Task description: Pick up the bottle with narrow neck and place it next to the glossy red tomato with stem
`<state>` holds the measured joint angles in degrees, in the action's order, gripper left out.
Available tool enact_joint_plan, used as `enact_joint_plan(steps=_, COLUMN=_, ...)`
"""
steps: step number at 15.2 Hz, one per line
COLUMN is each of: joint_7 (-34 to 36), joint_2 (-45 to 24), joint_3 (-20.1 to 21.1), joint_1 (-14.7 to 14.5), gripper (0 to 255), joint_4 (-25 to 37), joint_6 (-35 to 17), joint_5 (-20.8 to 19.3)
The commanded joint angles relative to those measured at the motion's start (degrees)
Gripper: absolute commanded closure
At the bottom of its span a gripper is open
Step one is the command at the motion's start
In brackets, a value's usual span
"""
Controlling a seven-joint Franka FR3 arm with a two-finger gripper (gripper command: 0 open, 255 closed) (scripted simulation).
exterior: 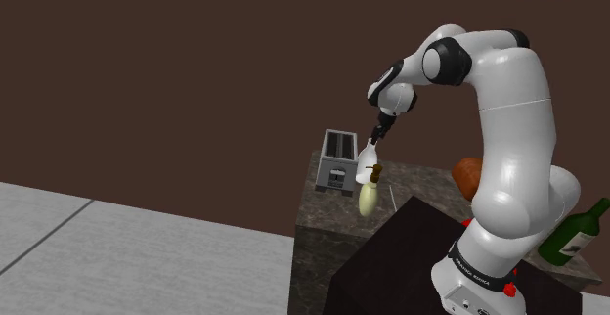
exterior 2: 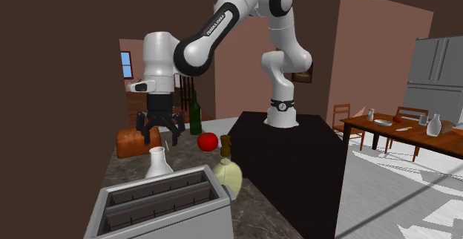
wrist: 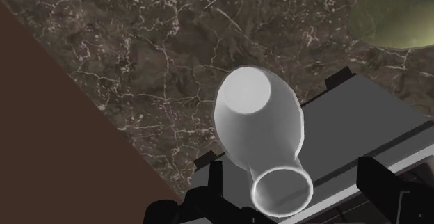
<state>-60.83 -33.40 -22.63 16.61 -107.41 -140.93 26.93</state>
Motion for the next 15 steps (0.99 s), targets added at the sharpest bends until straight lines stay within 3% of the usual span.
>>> enact_joint_plan(steps=1, joint_7=-0.8, joint_2=-1.8, joint_3=0.8, joint_1=0.7, gripper=0, joint_4=1.0, joint_6=-0.7, joint_5=0.9)
enact_joint_plan(steps=14, joint_7=-1.8, joint_2=-5.4, joint_3=2.4, joint_1=1.8, gripper=0, joint_4=2.2, joint_6=-3.0, joint_5=2.6)
enact_joint_plan(steps=15, joint_7=-1.8, joint_2=-5.4, joint_3=2.4, joint_1=1.8, gripper=255, joint_4=2.2, joint_6=-3.0, joint_5=2.6)
